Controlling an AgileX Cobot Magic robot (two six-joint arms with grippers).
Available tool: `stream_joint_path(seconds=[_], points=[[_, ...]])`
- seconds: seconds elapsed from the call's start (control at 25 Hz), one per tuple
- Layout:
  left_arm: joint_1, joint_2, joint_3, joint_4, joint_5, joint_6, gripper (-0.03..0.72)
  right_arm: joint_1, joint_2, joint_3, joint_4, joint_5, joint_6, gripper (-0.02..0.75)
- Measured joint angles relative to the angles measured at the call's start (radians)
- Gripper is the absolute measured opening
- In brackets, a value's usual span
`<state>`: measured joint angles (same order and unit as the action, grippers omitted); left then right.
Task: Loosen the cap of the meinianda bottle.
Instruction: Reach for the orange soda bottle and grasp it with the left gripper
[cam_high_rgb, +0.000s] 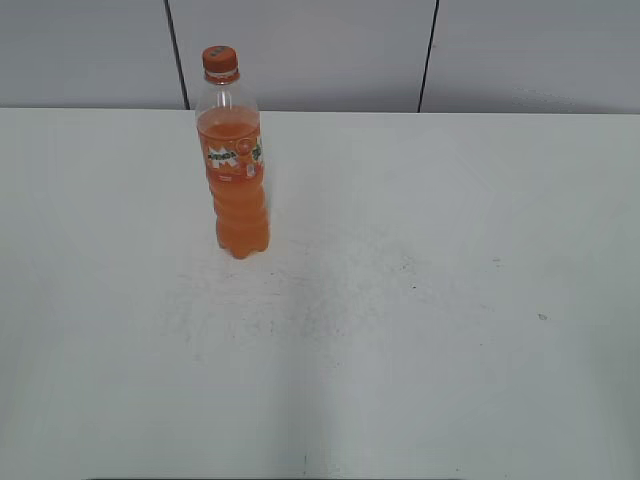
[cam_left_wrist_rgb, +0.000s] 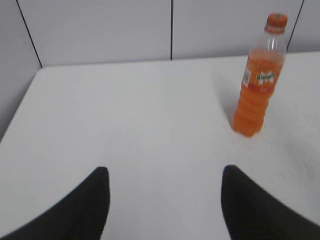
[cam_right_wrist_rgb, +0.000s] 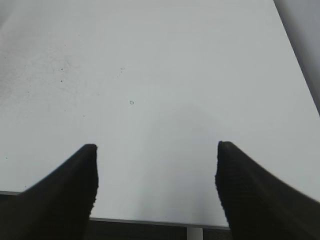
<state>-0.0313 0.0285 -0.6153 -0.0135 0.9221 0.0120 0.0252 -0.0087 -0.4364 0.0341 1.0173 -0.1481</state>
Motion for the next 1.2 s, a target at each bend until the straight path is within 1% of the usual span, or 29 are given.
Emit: stream_joint_path(seconds=[0.16,0.44,0.56,0.68,0.72,0.8,0.84,0.96,1.04,1.12,1.2], points=[[-0.005,0.129,-0.040,0.000,-0.221,0.058,0.436,0.000,0.000,0.000,0.000,0.000,0.000,0.552],[-0.079,0.432,-0.038,0.014,-0.637,0.077,0.436,0.000,0.000,0.000,0.000,0.000,0.000,0.552],[-0.111,0.587,-0.007,0.045,-0.835,0.078,0.436,0.000,0.000,0.000,0.000,0.000,0.000,0.552],[-0.133,0.736,0.057,0.060,-1.012,0.076,0.436,0.000,0.000,0.000,0.000,0.000,0.000,0.552],[-0.137,0.797,0.075,0.060,-1.065,0.064,0.436,0.000,0.000,0.000,0.000,0.000,0.000,0.552],[-0.139,0.884,0.128,0.090,-1.193,-0.012,0.436,0.000,0.000,0.000,0.000,0.000,0.000,0.552],[-0.139,0.920,0.154,0.135,-1.263,-0.058,0.436,0.000,0.000,0.000,0.000,0.000,0.000,0.552],[-0.139,1.027,0.209,0.322,-1.468,-0.203,0.436,0.000,0.000,0.000,0.000,0.000,0.000,0.552],[-0.128,1.105,0.220,0.480,-1.567,-0.280,0.436,0.000,0.000,0.000,0.000,0.000,0.000,0.552],[-0.101,1.182,0.221,0.607,-1.675,-0.352,0.436,0.000,0.000,0.000,0.000,0.000,0.000,0.552],[-0.057,1.263,0.221,0.693,-1.764,-0.380,0.436,0.000,0.000,0.000,0.000,0.000,0.000,0.552]])
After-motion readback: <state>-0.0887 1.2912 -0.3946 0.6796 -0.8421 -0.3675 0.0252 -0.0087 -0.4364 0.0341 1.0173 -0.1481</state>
